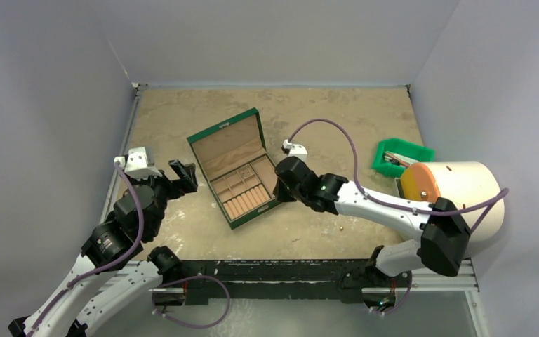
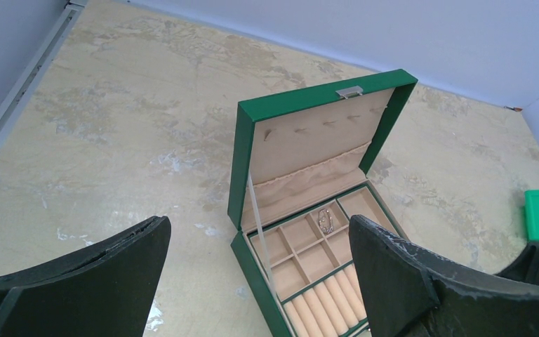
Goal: Organize the mixed jewelry
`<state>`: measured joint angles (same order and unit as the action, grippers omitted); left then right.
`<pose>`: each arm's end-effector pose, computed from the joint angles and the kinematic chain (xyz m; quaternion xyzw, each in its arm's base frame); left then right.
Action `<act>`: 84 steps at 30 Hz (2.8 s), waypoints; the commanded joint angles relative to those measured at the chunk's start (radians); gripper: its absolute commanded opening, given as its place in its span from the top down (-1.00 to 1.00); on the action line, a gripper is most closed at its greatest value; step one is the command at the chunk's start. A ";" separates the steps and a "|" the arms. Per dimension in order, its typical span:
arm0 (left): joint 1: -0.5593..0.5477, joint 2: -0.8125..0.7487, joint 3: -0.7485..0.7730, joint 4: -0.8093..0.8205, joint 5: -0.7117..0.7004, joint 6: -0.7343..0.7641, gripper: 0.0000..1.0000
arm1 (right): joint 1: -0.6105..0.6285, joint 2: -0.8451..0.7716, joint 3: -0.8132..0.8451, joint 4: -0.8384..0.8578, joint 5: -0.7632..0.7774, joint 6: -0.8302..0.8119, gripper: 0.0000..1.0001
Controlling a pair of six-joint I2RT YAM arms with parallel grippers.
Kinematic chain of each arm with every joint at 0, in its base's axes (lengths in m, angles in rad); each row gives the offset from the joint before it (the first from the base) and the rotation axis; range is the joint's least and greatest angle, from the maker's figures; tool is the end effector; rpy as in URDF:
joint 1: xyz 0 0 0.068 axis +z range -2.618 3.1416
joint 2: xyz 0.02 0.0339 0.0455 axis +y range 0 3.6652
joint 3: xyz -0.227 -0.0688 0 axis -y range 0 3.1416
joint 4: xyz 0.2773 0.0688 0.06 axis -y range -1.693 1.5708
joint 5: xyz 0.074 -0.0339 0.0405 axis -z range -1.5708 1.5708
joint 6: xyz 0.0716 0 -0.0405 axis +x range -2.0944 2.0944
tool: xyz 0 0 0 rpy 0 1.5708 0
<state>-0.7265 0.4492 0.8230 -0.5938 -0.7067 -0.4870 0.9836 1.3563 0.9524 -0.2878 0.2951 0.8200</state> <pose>0.1633 -0.0829 0.3412 -0.1273 0.7528 -0.1126 0.6359 0.2168 0.2882 0.1906 -0.0108 0.8972 0.2477 0.3654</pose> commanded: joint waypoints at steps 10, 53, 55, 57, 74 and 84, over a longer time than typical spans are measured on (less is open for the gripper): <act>0.005 -0.014 0.035 0.025 0.004 -0.001 -0.97 | 0.001 0.264 0.295 0.091 0.061 -0.143 1.00; 0.005 -0.013 0.034 0.026 0.003 -0.001 -0.97 | -0.041 0.462 0.386 0.119 -0.013 -0.099 0.52; 0.005 -0.012 0.035 0.025 0.003 -0.001 -0.97 | -0.041 0.434 0.367 0.119 -0.013 -0.098 0.51; 0.006 -0.012 0.035 0.025 0.003 -0.001 -0.97 | -0.040 0.402 0.340 0.119 -0.014 -0.096 0.50; 0.005 0.005 0.035 0.026 0.001 0.000 -0.97 | -0.040 0.046 -0.018 0.053 -0.018 -0.065 0.45; 0.007 0.009 0.035 0.025 -0.004 0.000 -0.97 | -0.039 -0.081 -0.237 0.056 -0.110 0.042 0.45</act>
<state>-0.7265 0.4488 0.8230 -0.5938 -0.7071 -0.4870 0.9478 1.3361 0.7681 -0.2401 0.2379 0.8013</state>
